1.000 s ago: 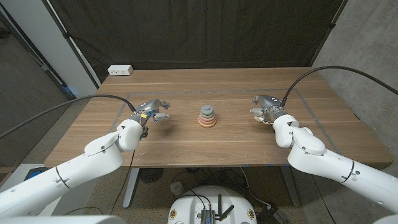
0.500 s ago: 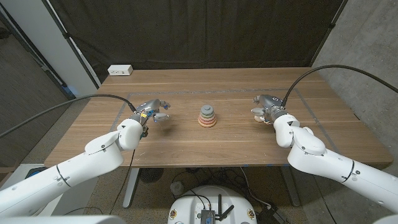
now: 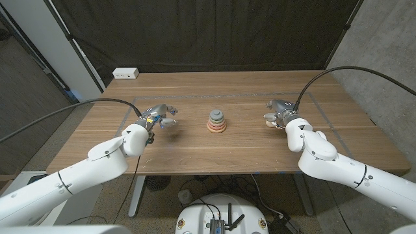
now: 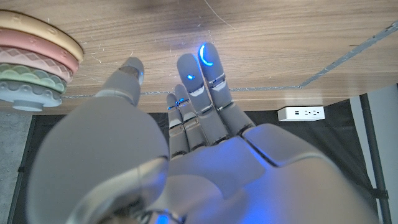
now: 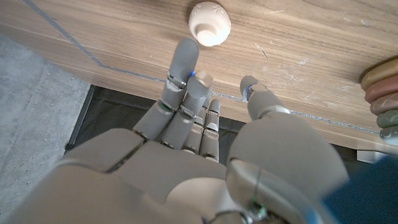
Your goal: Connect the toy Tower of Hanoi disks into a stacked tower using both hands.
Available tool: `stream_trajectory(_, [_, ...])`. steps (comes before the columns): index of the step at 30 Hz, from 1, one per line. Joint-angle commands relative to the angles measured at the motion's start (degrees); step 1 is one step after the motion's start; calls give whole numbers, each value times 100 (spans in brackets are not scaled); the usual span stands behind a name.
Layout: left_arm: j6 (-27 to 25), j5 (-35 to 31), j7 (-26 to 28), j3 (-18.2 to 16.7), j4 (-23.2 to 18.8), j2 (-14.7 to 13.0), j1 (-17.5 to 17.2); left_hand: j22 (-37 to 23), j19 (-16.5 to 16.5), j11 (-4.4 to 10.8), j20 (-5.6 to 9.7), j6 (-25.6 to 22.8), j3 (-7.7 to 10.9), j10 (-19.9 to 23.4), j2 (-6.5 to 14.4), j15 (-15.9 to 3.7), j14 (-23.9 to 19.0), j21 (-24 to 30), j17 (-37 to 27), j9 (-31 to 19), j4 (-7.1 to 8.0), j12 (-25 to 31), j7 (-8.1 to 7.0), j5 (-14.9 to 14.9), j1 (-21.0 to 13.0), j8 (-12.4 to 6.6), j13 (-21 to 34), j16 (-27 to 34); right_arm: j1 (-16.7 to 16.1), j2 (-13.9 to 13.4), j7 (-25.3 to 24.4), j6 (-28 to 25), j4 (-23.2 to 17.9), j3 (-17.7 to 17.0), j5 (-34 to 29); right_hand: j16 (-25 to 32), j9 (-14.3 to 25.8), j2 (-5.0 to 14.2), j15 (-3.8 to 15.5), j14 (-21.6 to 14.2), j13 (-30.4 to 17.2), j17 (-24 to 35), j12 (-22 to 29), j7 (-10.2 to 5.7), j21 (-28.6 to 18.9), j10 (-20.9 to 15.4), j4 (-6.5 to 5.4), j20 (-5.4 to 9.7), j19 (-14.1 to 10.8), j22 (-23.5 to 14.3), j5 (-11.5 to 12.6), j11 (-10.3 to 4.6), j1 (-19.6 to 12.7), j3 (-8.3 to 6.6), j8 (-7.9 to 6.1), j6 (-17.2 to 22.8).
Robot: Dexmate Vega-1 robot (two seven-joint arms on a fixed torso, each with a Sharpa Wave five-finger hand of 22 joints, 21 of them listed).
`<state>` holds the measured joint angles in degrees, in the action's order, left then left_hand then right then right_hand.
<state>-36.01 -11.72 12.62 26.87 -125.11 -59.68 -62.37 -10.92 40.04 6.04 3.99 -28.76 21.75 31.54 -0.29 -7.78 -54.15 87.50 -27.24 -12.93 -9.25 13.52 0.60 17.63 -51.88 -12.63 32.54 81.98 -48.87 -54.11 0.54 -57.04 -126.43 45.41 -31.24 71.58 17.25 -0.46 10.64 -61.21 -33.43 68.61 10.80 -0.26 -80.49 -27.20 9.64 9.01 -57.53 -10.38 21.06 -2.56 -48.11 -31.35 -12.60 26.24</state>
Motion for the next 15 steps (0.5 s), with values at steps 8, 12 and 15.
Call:
stream_trajectory(8, [130,206,30,-188,10,-114,-42,-17,29,10,777,-68,41,50,37,-479,-30,3,-35,-14,1,-16,11,36,6,26,35,-10,368,-49,436,-465,74,455,-272,-128,-52,-151,196,121,42,-51,-15,64,54,234,-27,342,123,-20,-58,21,55,117,89,-249])
stream_trajectory(12, [105,201,-19,-141,24,-119,-4,-17,27,3,776,-72,42,49,38,-479,-25,2,-33,-15,1,-20,19,35,10,26,35,-16,373,-7,386,-422,171,456,-231,-139,-66,-176,196,132,55,-43,-10,42,58,274,-27,341,142,-23,-77,8,63,139,98,-301])
stream_trajectory(15, [84,201,-22,-130,25,-122,0,-16,30,5,775,-74,45,51,41,-480,-29,2,-39,-16,0,-28,27,35,16,30,31,-15,427,28,420,-462,243,517,-246,-151,-73,-194,198,144,62,-49,-10,35,64,303,-19,342,158,-21,-88,6,56,151,98,-320])
